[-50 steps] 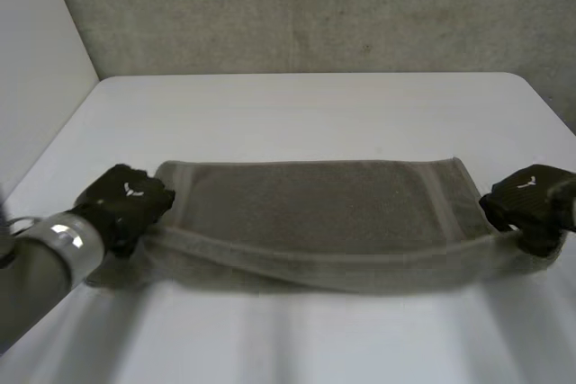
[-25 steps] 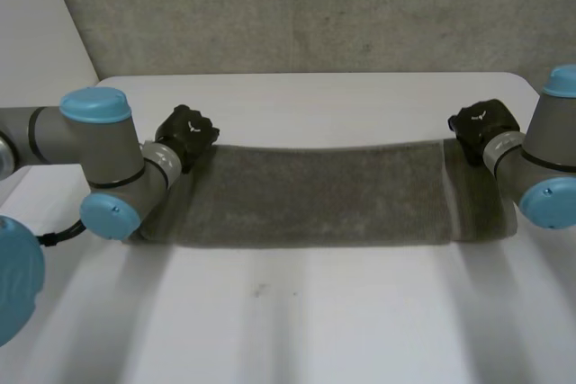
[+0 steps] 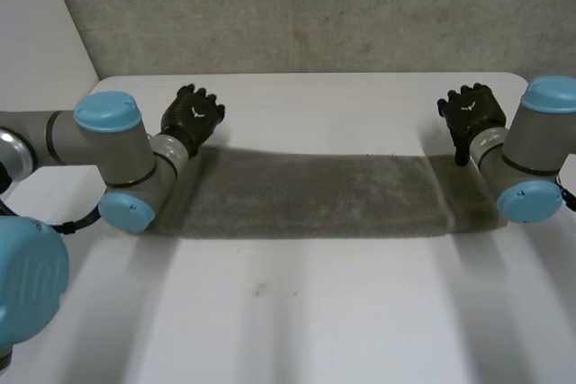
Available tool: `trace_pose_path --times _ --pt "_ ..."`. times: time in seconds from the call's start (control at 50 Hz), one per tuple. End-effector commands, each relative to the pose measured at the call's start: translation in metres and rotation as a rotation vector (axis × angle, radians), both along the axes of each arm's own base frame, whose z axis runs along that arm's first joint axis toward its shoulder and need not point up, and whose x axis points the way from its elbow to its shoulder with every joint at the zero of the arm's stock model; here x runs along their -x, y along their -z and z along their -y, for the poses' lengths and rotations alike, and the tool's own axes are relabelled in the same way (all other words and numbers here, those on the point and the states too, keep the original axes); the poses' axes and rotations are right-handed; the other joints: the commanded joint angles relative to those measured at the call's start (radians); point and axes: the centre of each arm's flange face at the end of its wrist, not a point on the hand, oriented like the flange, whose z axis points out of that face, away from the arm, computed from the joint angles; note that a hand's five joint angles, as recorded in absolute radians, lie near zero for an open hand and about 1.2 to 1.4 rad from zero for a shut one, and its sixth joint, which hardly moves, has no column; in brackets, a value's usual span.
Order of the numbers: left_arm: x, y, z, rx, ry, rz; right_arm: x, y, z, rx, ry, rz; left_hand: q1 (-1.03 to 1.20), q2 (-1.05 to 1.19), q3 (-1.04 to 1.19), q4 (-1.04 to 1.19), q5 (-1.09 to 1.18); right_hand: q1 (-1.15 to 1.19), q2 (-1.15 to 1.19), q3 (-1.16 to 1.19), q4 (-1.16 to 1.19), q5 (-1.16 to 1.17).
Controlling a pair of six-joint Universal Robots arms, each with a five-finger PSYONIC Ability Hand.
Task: Fold the towel.
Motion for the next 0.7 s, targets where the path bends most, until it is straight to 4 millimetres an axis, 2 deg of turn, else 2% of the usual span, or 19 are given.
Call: trace_pose_path --times 0.02,0.04,0.06,0.1,0.12,0.18,0.2,0.22,0.26,0.32,0.36,0.52,0.64,0.7 --pt "0.0 -0.029 -0.021 0.006 0.013 -0.018 0.006 -0.043 -0.014 0.029 0.006 0.086 -0.149 -0.149 -0.163 -0.16 -0.163 -0.037 -0.064 -0.053 -0.062 -0.074" --pt "-0.003 -0.038 -0.027 0.007 0.014 -0.025 0.007 -0.052 -0.021 0.019 0.001 0.122 -0.146 -0.146 -0.16 -0.157 -0.16 -0.037 -0.064 -0.053 -0.062 -0.074" --pt "-0.003 -0.038 -0.027 0.007 0.014 -0.025 0.007 -0.052 -0.021 0.018 0.001 0.123 -0.146 -0.146 -0.16 -0.157 -0.16 -0.037 -0.064 -0.053 -0.062 -0.074" --pt "-0.007 -0.055 -0.041 0.0 0.014 -0.054 0.009 -0.064 -0.038 -0.015 -0.022 0.18 -0.149 -0.149 -0.163 -0.16 -0.163 -0.037 -0.064 -0.053 -0.062 -0.074" --pt "-0.007 -0.056 -0.041 0.0 0.014 -0.054 0.009 -0.064 -0.038 -0.015 -0.022 0.18 -0.149 -0.149 -0.163 -0.16 -0.163 -0.037 -0.064 -0.053 -0.062 -0.074" --pt "-0.013 -0.069 -0.056 -0.022 0.012 -0.099 0.019 -0.067 -0.058 -0.099 -0.037 0.207 -0.143 -0.143 -0.157 -0.154 -0.157 -0.037 -0.064 -0.053 -0.062 -0.074" --pt "-0.016 -0.073 -0.065 -0.045 0.011 -0.126 0.028 -0.065 -0.065 -0.154 -0.025 0.211 -0.143 -0.143 -0.157 -0.154 -0.157 -0.037 -0.064 -0.053 -0.062 -0.074" --pt "-0.016 -0.073 -0.065 -0.045 0.011 -0.126 0.028 -0.065 -0.066 -0.154 -0.025 0.211 -0.143 -0.143 -0.157 -0.154 -0.157 -0.037 -0.064 -0.053 -0.062 -0.074" --pt "-0.024 -0.081 -0.082 -0.094 0.001 -0.194 0.043 -0.056 -0.082 -0.282 0.009 0.219 -0.143 -0.143 -0.157 -0.154 -0.157 -0.037 -0.064 -0.053 -0.062 -0.074" --pt "-0.029 -0.083 -0.09 -0.124 -0.008 -0.234 0.049 -0.051 -0.089 -0.337 0.025 0.226 -0.146 -0.146 -0.16 -0.157 -0.16 -0.037 -0.064 -0.053 -0.062 -0.074" --pt "-0.038 -0.082 -0.105 -0.195 -0.028 -0.312 0.057 -0.036 -0.1 -0.424 0.045 0.234 -0.152 -0.152 -0.166 -0.163 -0.166 -0.028 -0.054 -0.043 -0.052 -0.065" --pt "-0.049 -0.072 -0.132 -0.326 -0.065 -0.445 0.073 -0.011 -0.102 -0.445 0.039 0.267 -0.158 -0.158 -0.171 -0.169 -0.172 0.31 0.284 0.295 0.286 0.273" --pt "-0.052 -0.069 -0.139 -0.328 -0.067 -0.472 0.074 0.006 -0.095 -0.425 0.037 0.259 -0.158 -0.158 -0.171 -0.169 -0.172 0.381 0.355 0.365 0.356 0.344" --pt "-0.053 -0.068 -0.142 -0.323 -0.066 -0.475 0.074 0.009 -0.094 -0.425 0.038 0.259 -0.158 -0.158 -0.171 -0.169 -0.172 0.41 0.384 0.395 0.386 0.373"
